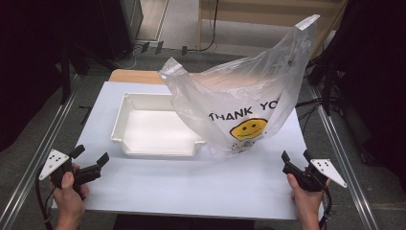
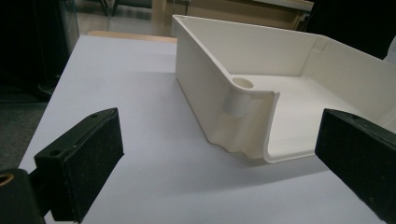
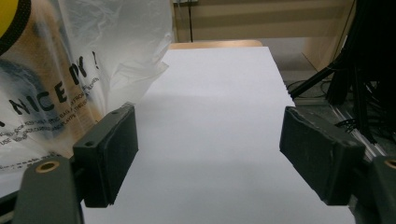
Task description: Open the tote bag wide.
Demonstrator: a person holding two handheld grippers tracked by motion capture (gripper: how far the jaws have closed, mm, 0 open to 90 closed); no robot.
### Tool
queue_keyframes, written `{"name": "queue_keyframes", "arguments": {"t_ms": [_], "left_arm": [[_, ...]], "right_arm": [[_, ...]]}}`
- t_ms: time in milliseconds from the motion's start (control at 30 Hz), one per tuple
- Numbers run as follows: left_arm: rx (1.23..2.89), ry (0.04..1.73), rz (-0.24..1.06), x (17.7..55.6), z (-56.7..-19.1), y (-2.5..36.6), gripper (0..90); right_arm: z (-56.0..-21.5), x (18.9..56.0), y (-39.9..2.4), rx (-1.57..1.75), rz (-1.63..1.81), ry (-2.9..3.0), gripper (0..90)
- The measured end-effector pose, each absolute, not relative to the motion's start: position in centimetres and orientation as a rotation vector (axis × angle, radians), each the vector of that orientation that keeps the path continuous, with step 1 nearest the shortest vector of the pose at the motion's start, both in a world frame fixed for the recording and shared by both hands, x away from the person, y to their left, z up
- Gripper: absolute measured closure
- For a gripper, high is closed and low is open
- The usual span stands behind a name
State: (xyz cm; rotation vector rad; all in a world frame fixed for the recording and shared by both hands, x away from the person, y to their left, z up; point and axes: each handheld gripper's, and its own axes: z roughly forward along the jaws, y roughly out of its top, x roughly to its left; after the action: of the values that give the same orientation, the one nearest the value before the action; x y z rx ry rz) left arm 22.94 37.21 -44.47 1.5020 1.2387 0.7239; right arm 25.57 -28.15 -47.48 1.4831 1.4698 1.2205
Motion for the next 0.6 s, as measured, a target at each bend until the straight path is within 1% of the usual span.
{"name": "queue_keyframes", "arguments": {"t_ms": [133, 233, 333, 433, 467, 533, 600], "left_arm": [[1.504, 1.219, 0.714, 22.8, -44.1, 36.6, 1.3], [1.514, 1.184, 0.697, 22.6, -43.6, 35.6, 1.3], [1.512, 1.170, 0.694, 22.6, -43.3, 35.2, 1.4], [1.489, 1.152, 0.660, 22.8, -42.6, 34.4, 1.4], [1.489, 1.152, 0.660, 22.8, -42.6, 34.4, 1.4], [1.490, 1.143, 0.655, 22.9, -42.3, 34.0, 1.4], [1.505, 1.119, 0.641, 23.2, -41.8, 33.1, 1.4]], "right_arm": [[-47.3, 25.4, -28.0, 1.476, 1.213, 1.471, 20.9], [-46.4, 25.0, -27.9, 1.508, 1.262, 1.455, 21.3], [-45.1, 24.8, -27.2, 1.456, 1.280, 1.465, 21.1], [-43.5, 24.7, -26.5, 1.436, 1.322, 1.444, 21.1], [-43.5, 24.7, -26.5, 1.436, 1.322, 1.444, 21.1], [-42.1, 25.1, -26.1, 1.414, 1.341, 1.448, 20.4], [-41.4, 25.5, -25.9, 1.400, 1.340, 1.460, 20.0]]}}
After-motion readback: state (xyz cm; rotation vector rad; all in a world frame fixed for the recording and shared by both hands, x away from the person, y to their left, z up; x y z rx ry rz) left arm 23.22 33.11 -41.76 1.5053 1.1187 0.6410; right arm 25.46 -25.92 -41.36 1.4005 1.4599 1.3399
